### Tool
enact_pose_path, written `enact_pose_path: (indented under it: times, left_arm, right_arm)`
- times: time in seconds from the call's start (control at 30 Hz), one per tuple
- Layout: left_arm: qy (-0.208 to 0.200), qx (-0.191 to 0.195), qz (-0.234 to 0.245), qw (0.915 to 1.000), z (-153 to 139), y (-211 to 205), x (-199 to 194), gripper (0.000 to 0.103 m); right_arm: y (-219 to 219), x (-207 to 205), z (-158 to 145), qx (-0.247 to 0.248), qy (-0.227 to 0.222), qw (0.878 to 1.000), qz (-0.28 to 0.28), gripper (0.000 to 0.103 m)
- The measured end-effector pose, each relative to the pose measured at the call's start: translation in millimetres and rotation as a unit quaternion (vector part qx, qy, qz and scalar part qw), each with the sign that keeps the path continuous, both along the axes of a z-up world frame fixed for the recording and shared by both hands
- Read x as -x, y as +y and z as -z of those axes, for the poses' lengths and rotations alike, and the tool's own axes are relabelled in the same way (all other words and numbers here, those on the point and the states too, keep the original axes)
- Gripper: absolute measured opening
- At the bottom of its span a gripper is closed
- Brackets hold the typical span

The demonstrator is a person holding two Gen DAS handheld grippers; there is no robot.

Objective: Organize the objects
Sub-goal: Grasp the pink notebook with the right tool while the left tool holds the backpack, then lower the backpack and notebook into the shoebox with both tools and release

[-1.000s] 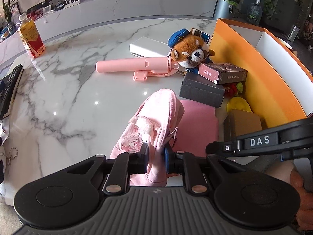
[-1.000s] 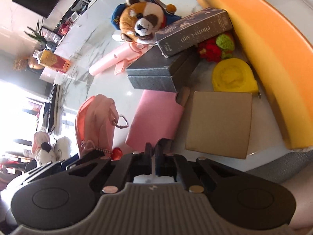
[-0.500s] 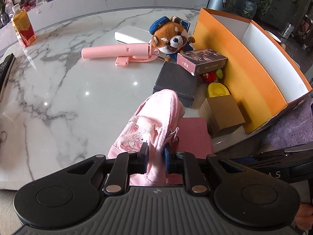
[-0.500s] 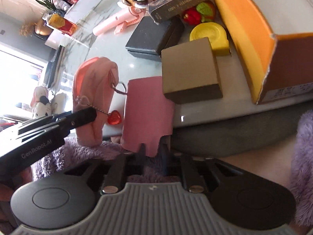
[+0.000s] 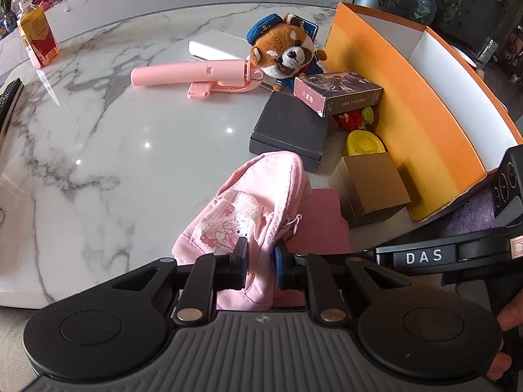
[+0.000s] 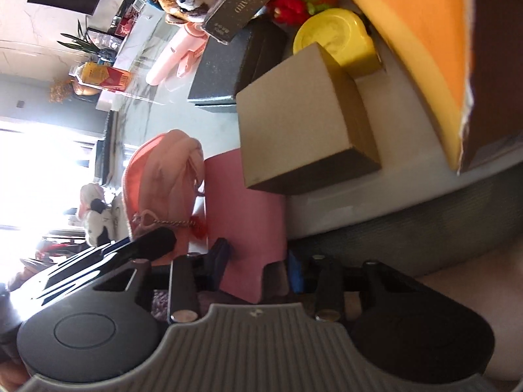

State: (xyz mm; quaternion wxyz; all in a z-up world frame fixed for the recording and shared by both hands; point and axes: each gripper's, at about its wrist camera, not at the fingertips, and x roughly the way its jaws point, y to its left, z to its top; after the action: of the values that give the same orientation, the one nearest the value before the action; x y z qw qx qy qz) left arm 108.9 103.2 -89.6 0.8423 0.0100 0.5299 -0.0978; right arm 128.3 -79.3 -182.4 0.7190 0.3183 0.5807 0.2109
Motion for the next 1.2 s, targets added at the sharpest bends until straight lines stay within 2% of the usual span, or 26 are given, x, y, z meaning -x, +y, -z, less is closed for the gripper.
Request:
enact_pose_path:
  times: [0.17, 0.3, 0.43, 0.6, 0.77, 0.83, 0.9, 1.07, 1.2]
  left_arm:
    - [-0.016, 0.01, -0.016, 0.9997, -13.2, 3.8, 3.2, 0.018]
    - [-0.032, 0.047, -0.041, 0.9976, -30.7, 7.4, 12.6, 0.017]
    - [-0.059, 0.086, -0.063, 0.9925, -56.4, 6.9, 26.4, 0.017]
    - [-0.096, 0.157, -0.065, 0.9807, -94.7, -6.3, 32.7, 0.017]
    - [-0.116, 0.254, -0.052, 0.9588, -118.5, -40.1, 13.8, 0.017]
    - [-0.114, 0.284, -0.04, 0.9512, -120.8, -60.6, 0.8, 0.017]
    - [-0.104, 0.296, -0.028, 0.949, -116.4, -84.6, -13.4, 0.017]
    - [-0.043, 0.294, -0.017, 0.9546, -72.9, -134.5, -44.7, 0.017]
    - [0.008, 0.281, -0.03, 0.9592, -34.7, -151.0, -57.3, 0.017]
  right_arm:
    - [10.5, 13.7, -40.1, 0.037, -0.091, 0.994, -0.045, 0.02]
    - [17.0, 28.5, -69.5, 0.074, -0.153, 0.983, -0.074, 0.018]
    - [2.6, 44.7, -97.3, 0.073, -0.198, 0.975, -0.074, 0.018]
    - [-42.3, 52.9, -143.8, 0.063, -0.254, 0.964, -0.036, 0.018]
    - [-96.3, 56.9, -187.2, 0.085, -0.309, 0.947, 0.029, 0.018]
    - [-119.6, 54.1, -198.5, 0.11, -0.318, 0.94, 0.049, 0.018]
    - [-141.5, 48.6, -203.4, 0.135, -0.313, 0.938, 0.064, 0.018]
    - [-185.6, 25.3, -188.5, 0.165, -0.261, 0.948, 0.077, 0.018]
    - [-200.2, 4.6, -162.9, 0.174, -0.226, 0.956, 0.07, 0.018]
